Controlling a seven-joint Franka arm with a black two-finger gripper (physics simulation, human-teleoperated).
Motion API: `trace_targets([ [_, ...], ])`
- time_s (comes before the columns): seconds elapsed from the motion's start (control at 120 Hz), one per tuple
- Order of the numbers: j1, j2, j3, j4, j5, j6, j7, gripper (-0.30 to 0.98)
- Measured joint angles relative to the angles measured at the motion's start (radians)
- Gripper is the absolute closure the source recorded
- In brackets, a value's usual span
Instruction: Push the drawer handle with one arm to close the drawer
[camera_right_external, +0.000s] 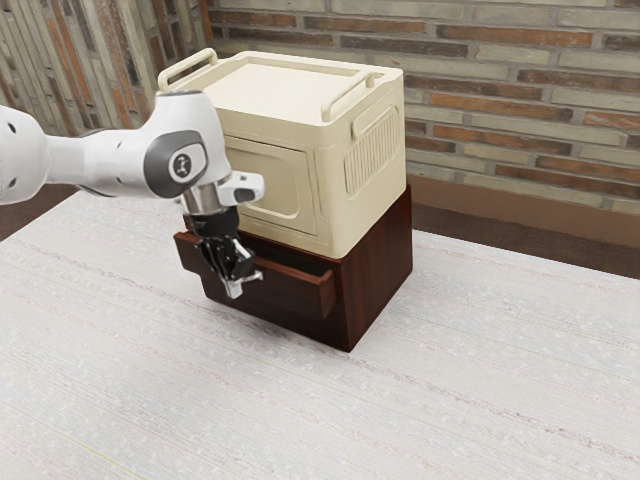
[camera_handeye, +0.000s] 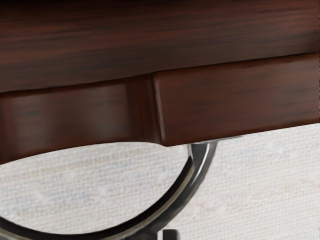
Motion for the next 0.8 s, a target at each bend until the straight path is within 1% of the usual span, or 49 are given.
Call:
trace_targets([
  [0.042,0.0,0.007,-0.001,0.007,0.001,0.0,0.003,0.79],
  [0.175,0.012,0.025,-0.003,0.026,0.007,-0.005,0.099,0.8],
  [0.325,0.011,0.035,0.002,0.04,0.024,-0.015,0.141,0.79],
  [0.425,0.015,0.048,0.002,0.059,0.038,-0.026,0.198,0.79],
  [0.575,0.016,0.055,0.004,0.069,0.044,-0.032,0.23,0.79],
  [0.8,0.026,0.07,-0.001,0.073,0.101,0.037,0.32,0.79],
])
